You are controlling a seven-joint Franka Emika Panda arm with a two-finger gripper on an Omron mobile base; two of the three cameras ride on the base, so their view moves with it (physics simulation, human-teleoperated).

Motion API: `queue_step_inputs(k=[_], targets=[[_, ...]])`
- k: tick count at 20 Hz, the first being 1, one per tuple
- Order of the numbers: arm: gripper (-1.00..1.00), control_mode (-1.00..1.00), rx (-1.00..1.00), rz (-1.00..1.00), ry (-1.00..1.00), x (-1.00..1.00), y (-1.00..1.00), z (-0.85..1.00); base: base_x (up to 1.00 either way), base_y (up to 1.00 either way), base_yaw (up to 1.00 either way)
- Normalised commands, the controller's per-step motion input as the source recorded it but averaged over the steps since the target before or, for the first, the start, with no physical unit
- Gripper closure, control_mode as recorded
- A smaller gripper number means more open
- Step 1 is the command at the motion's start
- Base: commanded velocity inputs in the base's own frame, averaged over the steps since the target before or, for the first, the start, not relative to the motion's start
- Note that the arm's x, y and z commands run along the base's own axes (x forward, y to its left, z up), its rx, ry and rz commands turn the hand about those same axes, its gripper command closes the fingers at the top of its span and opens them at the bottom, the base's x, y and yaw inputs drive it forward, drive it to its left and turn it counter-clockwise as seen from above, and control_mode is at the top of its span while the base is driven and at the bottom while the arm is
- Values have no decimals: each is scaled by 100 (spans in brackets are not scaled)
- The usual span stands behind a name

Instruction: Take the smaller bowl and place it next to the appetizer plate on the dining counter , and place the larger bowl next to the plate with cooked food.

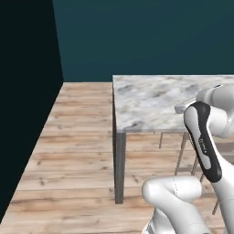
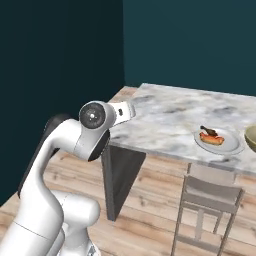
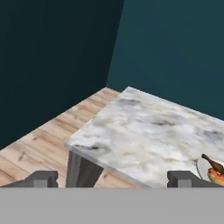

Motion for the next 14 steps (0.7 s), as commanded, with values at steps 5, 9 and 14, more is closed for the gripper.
queue_step_inputs(k=[5, 9, 14], targets=[[-100, 100, 0, 0, 0, 0, 0, 0, 34, 100, 0], [-100, 100, 0, 0, 0, 0, 0, 0, 46, 100, 0], [-100, 100, 0, 0, 0, 0, 0, 0, 78, 91, -1]])
